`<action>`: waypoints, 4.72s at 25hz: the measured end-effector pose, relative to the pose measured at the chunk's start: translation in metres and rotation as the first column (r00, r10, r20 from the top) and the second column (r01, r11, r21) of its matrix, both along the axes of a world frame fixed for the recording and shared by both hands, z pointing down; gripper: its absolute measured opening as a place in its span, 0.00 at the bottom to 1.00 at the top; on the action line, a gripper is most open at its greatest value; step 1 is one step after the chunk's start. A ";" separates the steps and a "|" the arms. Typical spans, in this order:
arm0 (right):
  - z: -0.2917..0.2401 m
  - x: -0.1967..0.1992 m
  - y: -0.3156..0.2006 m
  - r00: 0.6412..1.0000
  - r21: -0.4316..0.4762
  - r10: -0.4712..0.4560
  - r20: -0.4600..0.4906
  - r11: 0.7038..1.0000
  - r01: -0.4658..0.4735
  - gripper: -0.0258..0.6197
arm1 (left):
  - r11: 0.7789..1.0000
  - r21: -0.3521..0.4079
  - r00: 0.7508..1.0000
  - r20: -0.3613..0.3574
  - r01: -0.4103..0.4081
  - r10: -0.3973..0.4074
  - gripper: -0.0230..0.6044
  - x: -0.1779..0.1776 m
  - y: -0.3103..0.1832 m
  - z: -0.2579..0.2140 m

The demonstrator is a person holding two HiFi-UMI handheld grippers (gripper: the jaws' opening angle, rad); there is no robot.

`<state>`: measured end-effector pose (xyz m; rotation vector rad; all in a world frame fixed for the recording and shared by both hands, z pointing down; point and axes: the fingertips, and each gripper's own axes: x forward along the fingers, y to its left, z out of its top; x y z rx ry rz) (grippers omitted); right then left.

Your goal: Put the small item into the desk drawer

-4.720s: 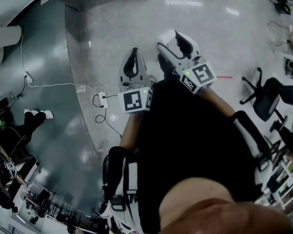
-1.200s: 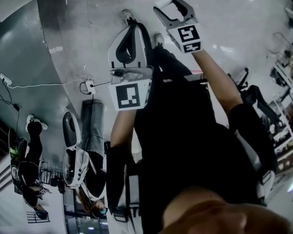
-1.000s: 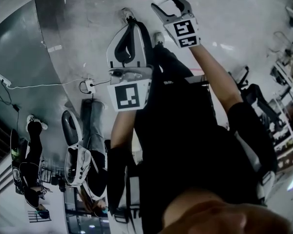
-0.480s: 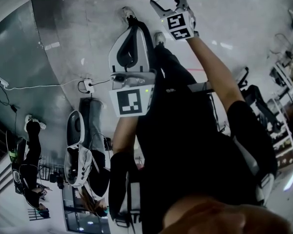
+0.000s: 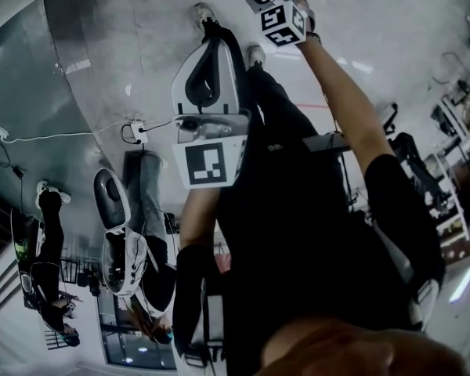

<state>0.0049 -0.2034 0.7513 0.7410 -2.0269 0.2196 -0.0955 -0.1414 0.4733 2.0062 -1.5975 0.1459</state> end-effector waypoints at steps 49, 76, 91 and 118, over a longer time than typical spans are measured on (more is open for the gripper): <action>0.073 -0.022 -0.021 0.817 -0.088 -0.494 -0.295 0.866 0.492 0.46 | 0.999 -0.038 1.000 -0.016 -0.020 0.019 0.01 -0.006 -0.009 0.023; 0.078 -0.019 -0.016 0.843 -0.132 -0.475 -0.254 0.880 0.456 0.46 | 0.999 -0.038 1.000 -0.028 -0.006 0.004 0.01 -0.006 -0.008 0.029; 0.056 -0.018 -0.009 0.904 -0.105 -0.385 -0.189 0.923 0.371 0.44 | 1.000 -0.003 1.000 -0.021 0.003 -0.003 0.01 -0.002 -0.001 0.011; -0.129 0.046 0.073 0.998 -0.068 0.001 0.057 0.998 0.003 0.04 | 0.990 0.140 0.998 0.068 -0.012 0.003 0.01 0.074 0.091 -0.104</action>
